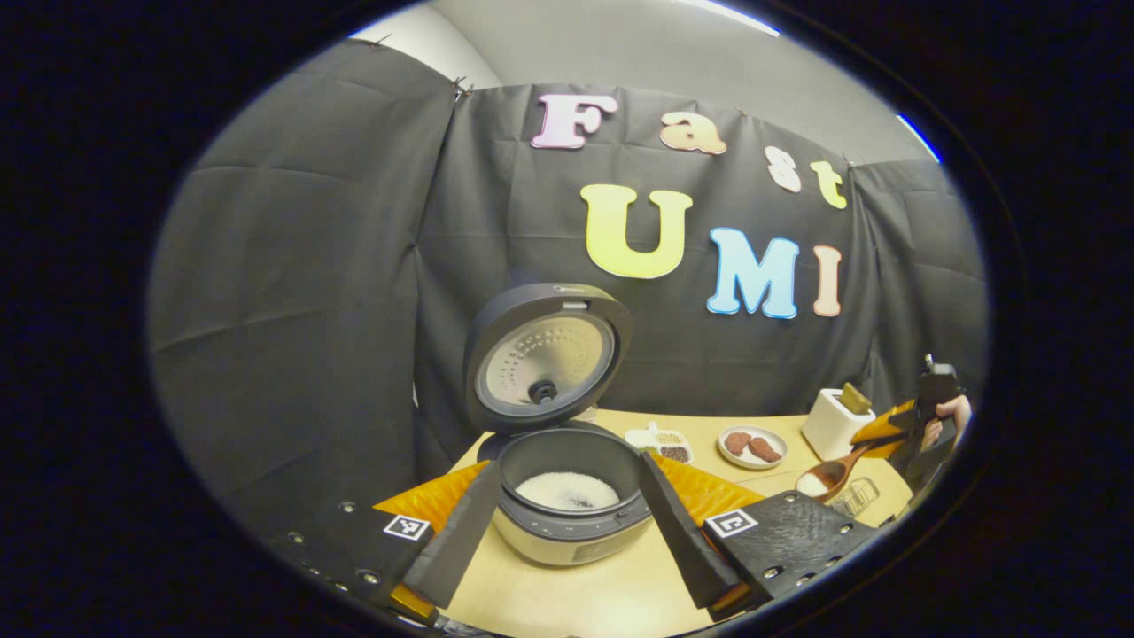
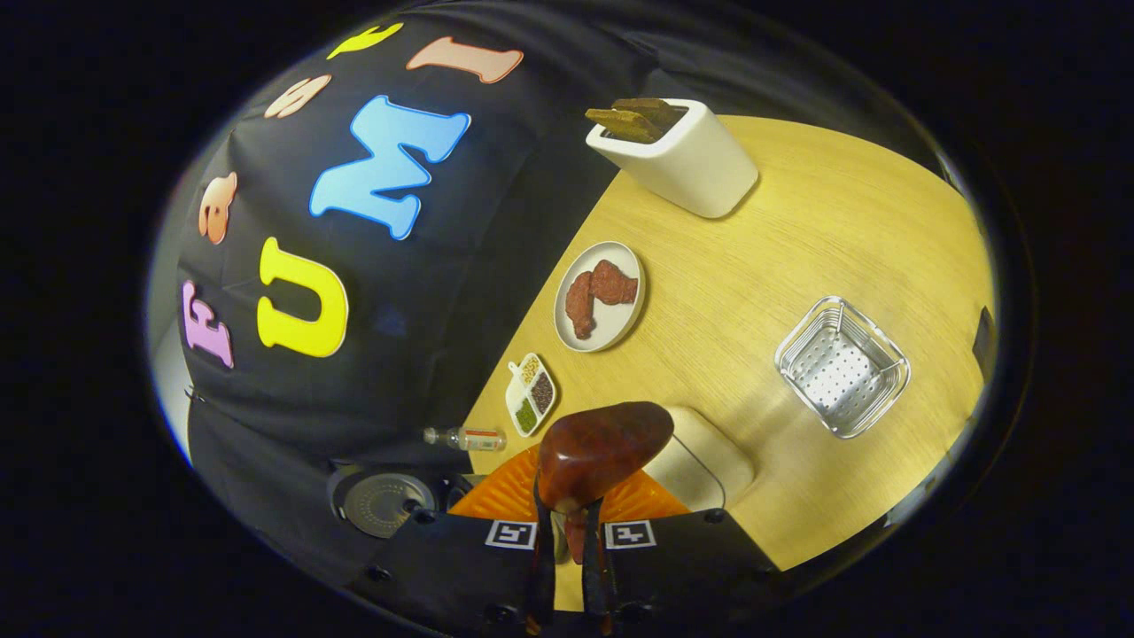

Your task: Close the left gripper, press the button to open the rice cooker; take a wooden spoon from the chopstick holder with the right hand, scoop a spoonful of rice and pour it into the rice cooker, then put the wooden spoon back into the chopstick holder.

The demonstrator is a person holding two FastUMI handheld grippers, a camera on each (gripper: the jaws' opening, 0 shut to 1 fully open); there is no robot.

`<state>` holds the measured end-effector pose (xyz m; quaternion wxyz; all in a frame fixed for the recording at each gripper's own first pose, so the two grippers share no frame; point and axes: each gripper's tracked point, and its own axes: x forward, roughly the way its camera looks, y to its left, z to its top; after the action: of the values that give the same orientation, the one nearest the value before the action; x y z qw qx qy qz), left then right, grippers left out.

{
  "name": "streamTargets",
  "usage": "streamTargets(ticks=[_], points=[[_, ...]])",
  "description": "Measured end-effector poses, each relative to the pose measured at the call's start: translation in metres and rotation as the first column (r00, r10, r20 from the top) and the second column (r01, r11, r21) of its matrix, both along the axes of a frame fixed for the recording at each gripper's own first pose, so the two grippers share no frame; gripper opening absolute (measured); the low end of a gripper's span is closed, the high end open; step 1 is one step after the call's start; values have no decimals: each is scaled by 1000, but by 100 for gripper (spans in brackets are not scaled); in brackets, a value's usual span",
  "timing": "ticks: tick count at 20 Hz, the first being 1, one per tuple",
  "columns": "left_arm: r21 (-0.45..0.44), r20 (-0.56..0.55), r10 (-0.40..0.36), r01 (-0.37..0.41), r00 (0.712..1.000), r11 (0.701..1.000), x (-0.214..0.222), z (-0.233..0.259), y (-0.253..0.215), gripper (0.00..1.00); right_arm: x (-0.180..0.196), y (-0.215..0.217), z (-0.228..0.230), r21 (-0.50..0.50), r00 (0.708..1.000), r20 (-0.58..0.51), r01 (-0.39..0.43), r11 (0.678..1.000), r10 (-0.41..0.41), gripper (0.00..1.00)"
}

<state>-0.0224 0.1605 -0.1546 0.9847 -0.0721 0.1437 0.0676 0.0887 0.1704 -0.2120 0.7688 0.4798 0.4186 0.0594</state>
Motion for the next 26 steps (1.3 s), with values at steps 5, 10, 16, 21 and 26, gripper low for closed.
streamTargets(ticks=[5,10,16,21,26], points=[[12,1,5,-5,1000,1000,-11,2,3,97,9,37,25,104,1000,6,-29,994,29,14],[50,6,15,-15,1000,999,-29,2,11,97,20,91,53,164,994,39,-104,981,99,14],[52,-9,55,-55,998,997,-47,-8,25,97,28,175,73,166,973,98,-223,960,209,14],[33,-6,103,-103,995,994,-57,-11,36,97,29,246,71,79,936,154,-331,940,316,10],[37,-28,119,-118,993,992,-65,-23,36,97,27,310,63,-31,881,229,-419,907,415,14]])
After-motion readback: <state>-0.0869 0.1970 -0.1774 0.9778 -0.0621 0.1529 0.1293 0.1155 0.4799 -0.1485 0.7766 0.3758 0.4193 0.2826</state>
